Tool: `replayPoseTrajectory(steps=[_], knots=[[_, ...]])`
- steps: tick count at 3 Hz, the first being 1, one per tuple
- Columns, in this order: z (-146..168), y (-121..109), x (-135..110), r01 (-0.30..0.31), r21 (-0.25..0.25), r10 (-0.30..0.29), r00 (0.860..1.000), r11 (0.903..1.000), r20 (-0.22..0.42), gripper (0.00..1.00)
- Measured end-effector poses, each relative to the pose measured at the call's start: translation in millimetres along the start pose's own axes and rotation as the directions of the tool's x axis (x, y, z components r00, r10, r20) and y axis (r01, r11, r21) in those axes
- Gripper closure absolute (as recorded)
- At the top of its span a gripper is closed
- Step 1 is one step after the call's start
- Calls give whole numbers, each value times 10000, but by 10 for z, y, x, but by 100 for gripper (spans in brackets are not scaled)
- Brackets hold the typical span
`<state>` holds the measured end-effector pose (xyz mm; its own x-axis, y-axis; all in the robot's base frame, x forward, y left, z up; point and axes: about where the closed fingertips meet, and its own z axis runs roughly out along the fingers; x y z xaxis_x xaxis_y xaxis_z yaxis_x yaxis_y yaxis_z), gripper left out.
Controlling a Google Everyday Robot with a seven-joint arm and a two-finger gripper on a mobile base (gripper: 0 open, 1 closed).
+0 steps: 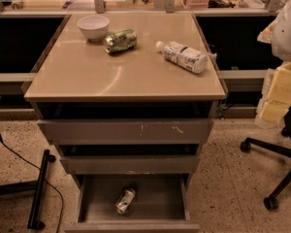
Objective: Pick 7up can from bottom drawer and place on counter
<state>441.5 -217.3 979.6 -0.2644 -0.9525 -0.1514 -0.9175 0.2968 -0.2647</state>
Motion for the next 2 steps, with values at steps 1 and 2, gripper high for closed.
replayPoseTrajectory(steps=[1,2], knots=[[0,0,0,0,0,0,10000,10000,0,0],[104,62,41,-151,-82,154,9992,9999,382,0]])
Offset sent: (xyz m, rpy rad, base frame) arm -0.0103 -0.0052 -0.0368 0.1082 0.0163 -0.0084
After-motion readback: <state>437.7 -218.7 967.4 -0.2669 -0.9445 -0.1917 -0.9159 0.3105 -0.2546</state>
